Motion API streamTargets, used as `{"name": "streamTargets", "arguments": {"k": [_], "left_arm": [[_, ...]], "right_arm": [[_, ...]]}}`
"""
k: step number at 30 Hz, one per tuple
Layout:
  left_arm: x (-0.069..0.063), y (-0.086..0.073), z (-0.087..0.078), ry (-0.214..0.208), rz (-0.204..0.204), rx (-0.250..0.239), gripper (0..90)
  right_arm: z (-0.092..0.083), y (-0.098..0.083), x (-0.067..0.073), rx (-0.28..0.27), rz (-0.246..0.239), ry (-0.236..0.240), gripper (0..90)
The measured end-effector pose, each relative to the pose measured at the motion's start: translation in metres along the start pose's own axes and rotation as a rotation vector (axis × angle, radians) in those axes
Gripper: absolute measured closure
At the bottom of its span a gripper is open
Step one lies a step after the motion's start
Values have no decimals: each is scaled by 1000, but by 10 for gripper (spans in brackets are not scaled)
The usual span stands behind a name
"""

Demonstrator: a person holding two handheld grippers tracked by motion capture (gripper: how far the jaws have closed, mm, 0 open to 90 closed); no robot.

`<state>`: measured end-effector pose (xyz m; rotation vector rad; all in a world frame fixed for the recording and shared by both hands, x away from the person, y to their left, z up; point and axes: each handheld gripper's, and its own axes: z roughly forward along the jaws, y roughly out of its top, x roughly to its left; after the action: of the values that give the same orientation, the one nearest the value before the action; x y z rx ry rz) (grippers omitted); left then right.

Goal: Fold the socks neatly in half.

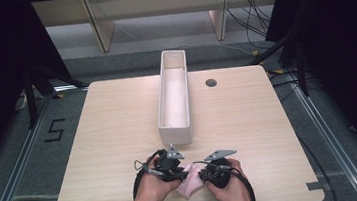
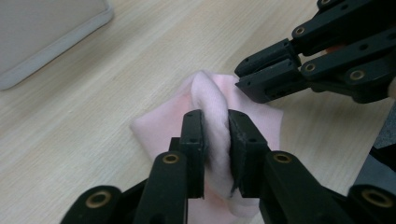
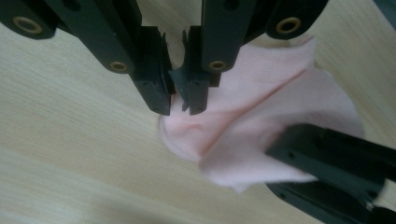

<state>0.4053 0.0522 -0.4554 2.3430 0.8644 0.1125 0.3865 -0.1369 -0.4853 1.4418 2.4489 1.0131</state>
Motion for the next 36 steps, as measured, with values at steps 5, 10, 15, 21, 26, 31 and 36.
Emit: {"name": "streamTargets", "arguments": {"k": [5, 10, 15, 21, 26, 31, 36], "left_arm": [[-5, 3, 2, -5, 19, -10, 700], [-12, 6, 3, -32, 27, -59, 637], [-14, 9, -8, -55, 44, -159, 602], [-2, 4, -22, -1, 60, -156, 671], [-2, -9, -9, -32, 75, -96, 708], [-6, -14, -3, -40, 87, -70, 698], [-7, -20, -1, 15, 115, -31, 671]], "right_arm": [[-9, 1, -1, -27, 1, -13, 801], [-20, 3, -5, -56, 10, -1, 794], [-30, 3, -7, -64, 39, 10, 793], [-38, 5, -8, -84, 35, -1, 791], [-35, 7, 2, -72, 37, 49, 776], [-30, 11, 23, -62, -26, 80, 732], [-14, 10, 22, -31, -105, 22, 735]]}}
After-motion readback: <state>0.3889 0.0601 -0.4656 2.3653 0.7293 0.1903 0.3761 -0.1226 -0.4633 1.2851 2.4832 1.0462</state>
